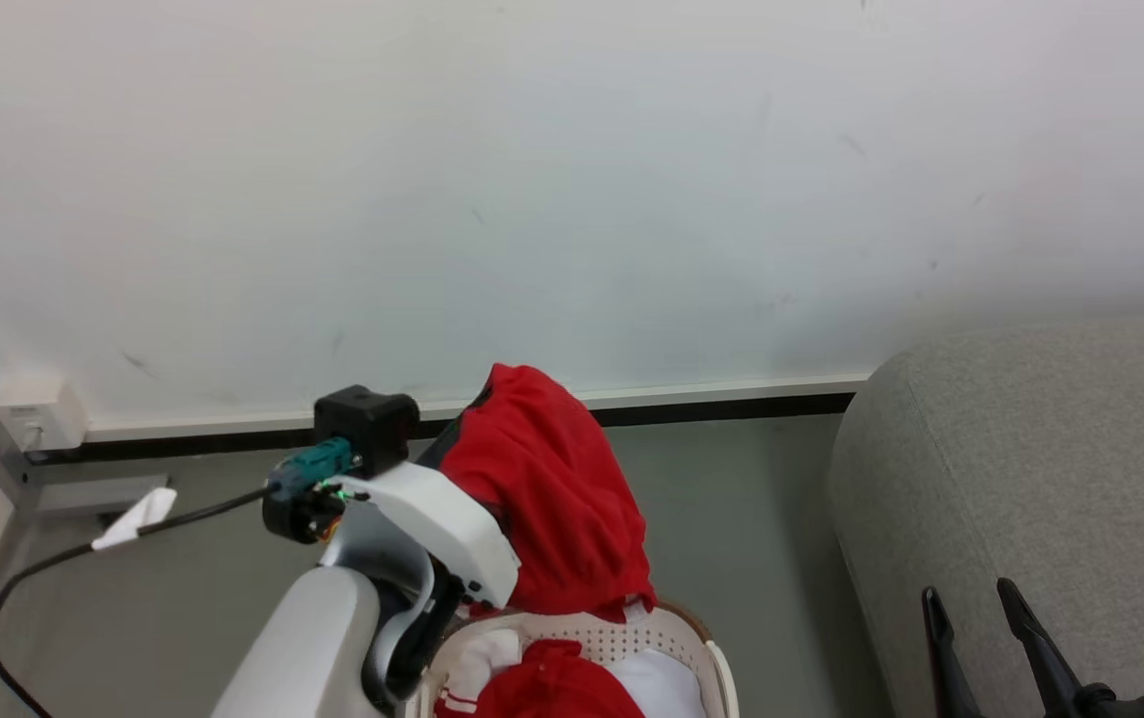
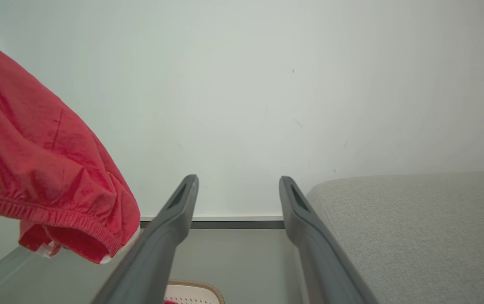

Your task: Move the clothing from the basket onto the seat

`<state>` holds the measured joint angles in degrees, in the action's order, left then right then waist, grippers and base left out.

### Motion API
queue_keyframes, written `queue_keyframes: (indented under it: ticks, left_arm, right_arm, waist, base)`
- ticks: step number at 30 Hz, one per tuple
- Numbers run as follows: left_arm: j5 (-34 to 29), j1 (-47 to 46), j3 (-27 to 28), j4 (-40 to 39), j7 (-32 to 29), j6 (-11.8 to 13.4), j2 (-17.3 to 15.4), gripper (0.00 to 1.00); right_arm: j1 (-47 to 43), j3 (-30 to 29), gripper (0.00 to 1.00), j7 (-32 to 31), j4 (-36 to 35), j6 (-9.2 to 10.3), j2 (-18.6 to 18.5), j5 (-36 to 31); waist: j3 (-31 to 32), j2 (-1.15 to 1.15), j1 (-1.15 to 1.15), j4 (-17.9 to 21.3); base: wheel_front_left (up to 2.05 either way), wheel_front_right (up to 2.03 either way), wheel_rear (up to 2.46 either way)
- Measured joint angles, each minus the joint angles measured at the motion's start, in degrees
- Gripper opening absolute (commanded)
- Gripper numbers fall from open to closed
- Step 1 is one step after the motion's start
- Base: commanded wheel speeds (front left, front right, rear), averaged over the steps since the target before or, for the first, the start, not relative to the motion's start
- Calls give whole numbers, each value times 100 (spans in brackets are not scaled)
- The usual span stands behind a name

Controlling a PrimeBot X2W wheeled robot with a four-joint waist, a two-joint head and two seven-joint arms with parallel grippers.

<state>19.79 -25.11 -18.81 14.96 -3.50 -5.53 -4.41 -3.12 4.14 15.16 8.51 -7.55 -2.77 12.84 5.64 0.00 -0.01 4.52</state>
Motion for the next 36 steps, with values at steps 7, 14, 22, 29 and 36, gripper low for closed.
queue_keyframes:
  ticks: [7, 14, 22, 29, 36]
  left_arm:
    - [244, 179, 126, -1096, -465, 114, -118, 0]
    - [330, 363, 148, -1556, -655, 235, -141, 0]
    - [359, 426, 80, -1633, -654, 307, -112, 0]
    - [433, 352, -118, -1596, -650, 369, -1, 0]
    - [467, 95, -378, -1571, -698, 400, 56, 0]
  right_arm:
    - [-22, 16, 100, 0, -255, 0, -1, -87]
    - [76, 748, 100, 1, -571, 0, -130, -298]
    - [667, 2365, 100, 0, -649, 0, -652, -219]
    - [1155, 3012, 100, 2, -313, 0, -515, -321]
    - [1430, 3253, 100, 1, 404, 0, -356, -519]
  waist:
    - [141, 0, 0, -20]
    - [114, 0, 1, -14]
    - [100, 0, 1, 18]
    - [46, 0, 1, 1]
    - [-22, 0, 1, -75]
  base:
    - [0, 0, 0]
    - [0, 0, 0]
    - [0, 0, 0]
    - [0, 0, 0]
    - [0, 0, 0]
